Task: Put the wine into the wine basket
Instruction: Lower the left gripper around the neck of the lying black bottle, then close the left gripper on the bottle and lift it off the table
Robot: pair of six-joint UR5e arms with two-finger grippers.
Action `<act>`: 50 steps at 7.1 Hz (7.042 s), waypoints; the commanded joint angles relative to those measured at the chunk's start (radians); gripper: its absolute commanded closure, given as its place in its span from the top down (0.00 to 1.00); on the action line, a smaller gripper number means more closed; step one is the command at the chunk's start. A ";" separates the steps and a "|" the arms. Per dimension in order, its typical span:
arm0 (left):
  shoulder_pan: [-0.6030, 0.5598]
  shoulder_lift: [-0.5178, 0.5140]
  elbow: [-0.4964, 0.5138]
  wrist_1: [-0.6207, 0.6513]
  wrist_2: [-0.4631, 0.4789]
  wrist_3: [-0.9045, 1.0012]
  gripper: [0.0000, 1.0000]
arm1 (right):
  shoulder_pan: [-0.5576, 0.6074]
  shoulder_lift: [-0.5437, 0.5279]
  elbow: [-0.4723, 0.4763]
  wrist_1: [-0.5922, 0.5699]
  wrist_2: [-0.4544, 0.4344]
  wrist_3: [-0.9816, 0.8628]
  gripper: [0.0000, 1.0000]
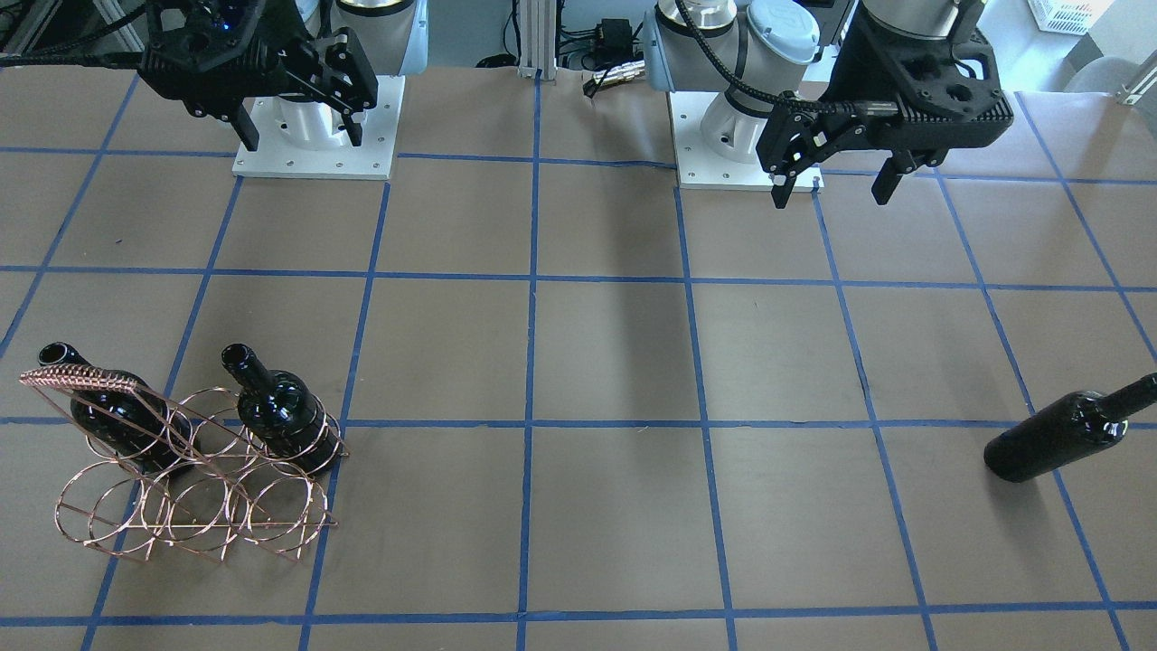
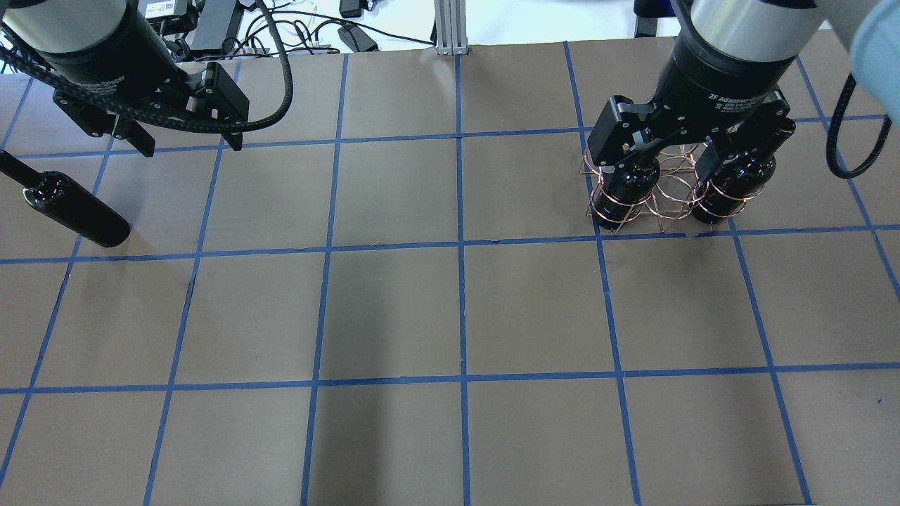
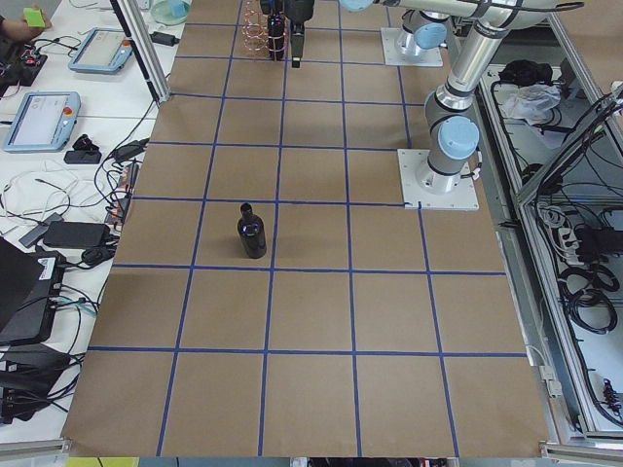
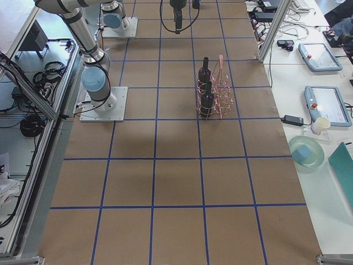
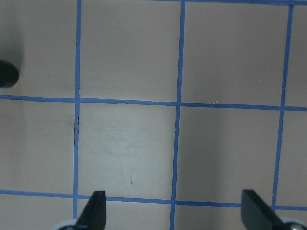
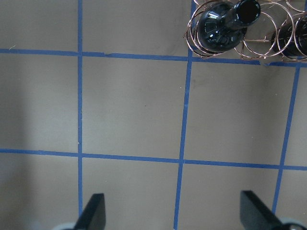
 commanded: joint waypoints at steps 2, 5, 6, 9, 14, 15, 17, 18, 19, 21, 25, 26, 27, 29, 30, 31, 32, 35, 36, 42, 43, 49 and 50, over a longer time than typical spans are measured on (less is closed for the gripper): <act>0.012 0.002 0.006 0.022 -0.001 0.051 1.00 | 0.000 0.000 0.002 -0.001 0.002 -0.003 1.00; 0.206 0.008 0.039 0.014 0.002 0.284 1.00 | 0.000 0.000 0.002 -0.001 0.002 -0.003 1.00; 0.327 -0.001 0.039 0.014 -0.013 0.392 1.00 | 0.000 0.000 0.002 -0.001 0.002 -0.003 1.00; 0.613 -0.100 0.029 0.086 -0.013 0.742 1.00 | 0.000 -0.002 0.008 -0.001 -0.001 -0.012 1.00; 0.687 -0.291 0.023 0.302 -0.105 0.890 1.00 | 0.000 0.001 0.009 -0.023 0.003 -0.010 1.00; 0.687 -0.332 0.023 0.312 -0.113 0.884 1.00 | 0.000 0.001 0.008 -0.023 0.005 -0.009 1.00; 0.685 -0.381 0.022 0.360 -0.136 0.885 1.00 | 0.000 0.001 0.009 -0.023 0.002 -0.012 1.00; 0.685 -0.395 0.023 0.393 -0.139 0.876 1.00 | -0.001 0.003 0.009 -0.023 0.002 -0.012 1.00; 0.684 -0.397 0.023 0.389 -0.139 0.867 1.00 | 0.000 0.000 0.008 -0.023 0.003 -0.007 1.00; 0.679 -0.402 0.023 0.387 -0.139 0.829 0.99 | 0.000 0.001 0.009 -0.023 0.003 -0.009 1.00; 0.611 -0.402 0.026 0.388 -0.124 0.761 0.94 | 0.000 0.003 0.009 -0.023 0.003 -0.007 1.00; 0.610 -0.406 0.026 0.390 -0.125 0.766 0.87 | 0.000 0.003 0.009 -0.023 0.003 -0.006 1.00; 0.610 -0.406 0.029 0.393 -0.124 0.769 0.86 | -0.001 0.005 0.009 -0.021 0.002 -0.004 1.00; 0.616 -0.417 0.036 0.395 -0.095 0.772 0.86 | 0.000 0.003 0.009 -0.023 0.004 -0.004 1.00; 0.618 -0.418 0.037 0.395 -0.089 0.770 0.86 | 0.000 0.005 0.009 -0.023 0.003 -0.006 1.00; 0.627 -0.417 0.037 0.393 -0.089 0.770 0.83 | 0.000 0.005 0.009 -0.023 0.003 -0.006 1.00; 0.635 -0.417 0.037 0.390 -0.092 0.770 0.82 | 0.000 0.003 0.009 -0.023 0.005 -0.004 1.00; 0.641 -0.415 0.030 0.384 -0.101 0.770 0.75 | 0.000 0.003 0.009 -0.023 0.005 -0.004 1.00; 0.642 -0.415 0.028 0.370 -0.104 0.769 0.67 | 0.000 0.002 0.009 -0.023 0.007 -0.004 1.00; 0.646 -0.412 0.025 0.372 -0.102 0.766 0.33 | 0.000 0.001 0.009 -0.023 0.005 -0.004 1.00; 0.646 -0.412 0.025 0.372 -0.098 0.766 0.25 | 0.000 0.001 0.009 -0.023 0.005 -0.004 1.00; 0.638 -0.377 0.023 0.336 -0.090 0.738 0.00 | 0.000 0.003 0.009 -0.024 0.005 -0.004 1.00; 0.624 -0.354 0.022 0.292 -0.090 0.705 0.00 | 0.000 0.003 0.009 -0.023 0.004 -0.004 1.00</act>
